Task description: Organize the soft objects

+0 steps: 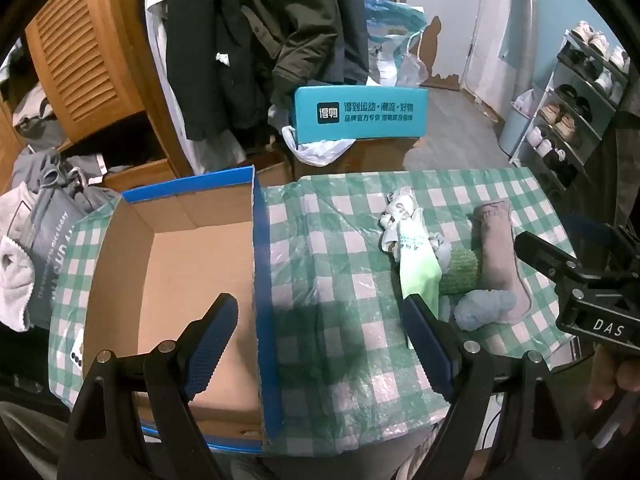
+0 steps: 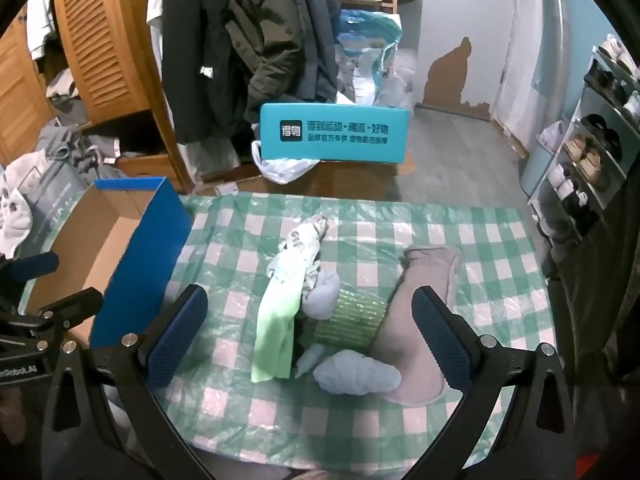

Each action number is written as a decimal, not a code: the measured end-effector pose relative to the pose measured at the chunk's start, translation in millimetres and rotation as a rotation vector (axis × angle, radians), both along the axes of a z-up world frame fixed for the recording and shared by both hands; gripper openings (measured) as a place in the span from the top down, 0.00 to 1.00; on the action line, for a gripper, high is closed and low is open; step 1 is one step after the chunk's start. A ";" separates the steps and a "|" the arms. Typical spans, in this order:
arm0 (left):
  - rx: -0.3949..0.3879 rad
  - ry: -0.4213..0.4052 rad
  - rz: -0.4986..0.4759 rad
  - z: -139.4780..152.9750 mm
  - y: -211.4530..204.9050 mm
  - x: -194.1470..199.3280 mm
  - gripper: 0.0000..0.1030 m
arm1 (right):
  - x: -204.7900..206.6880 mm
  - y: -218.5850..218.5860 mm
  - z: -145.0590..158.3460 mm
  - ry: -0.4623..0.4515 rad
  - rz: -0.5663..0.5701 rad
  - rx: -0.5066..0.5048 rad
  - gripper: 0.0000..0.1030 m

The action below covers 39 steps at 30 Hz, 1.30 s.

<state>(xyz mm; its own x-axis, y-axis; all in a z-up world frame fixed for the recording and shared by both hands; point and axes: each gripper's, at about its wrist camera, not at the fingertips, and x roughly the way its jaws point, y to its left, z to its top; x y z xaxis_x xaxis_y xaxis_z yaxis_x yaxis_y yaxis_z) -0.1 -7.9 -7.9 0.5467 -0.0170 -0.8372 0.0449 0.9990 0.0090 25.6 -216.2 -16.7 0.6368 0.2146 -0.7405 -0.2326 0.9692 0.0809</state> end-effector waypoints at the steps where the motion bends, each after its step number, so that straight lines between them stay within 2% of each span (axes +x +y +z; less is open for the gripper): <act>1: 0.000 0.001 -0.001 -0.3 0.2 -1.5 0.17 | 0.2 -0.2 0.8 0.000 0.001 0.000 0.02; 39: 0.004 0.015 -0.005 -9.3 -3.2 -7.2 0.17 | -0.7 -1.4 -1.9 0.009 0.002 -0.006 0.02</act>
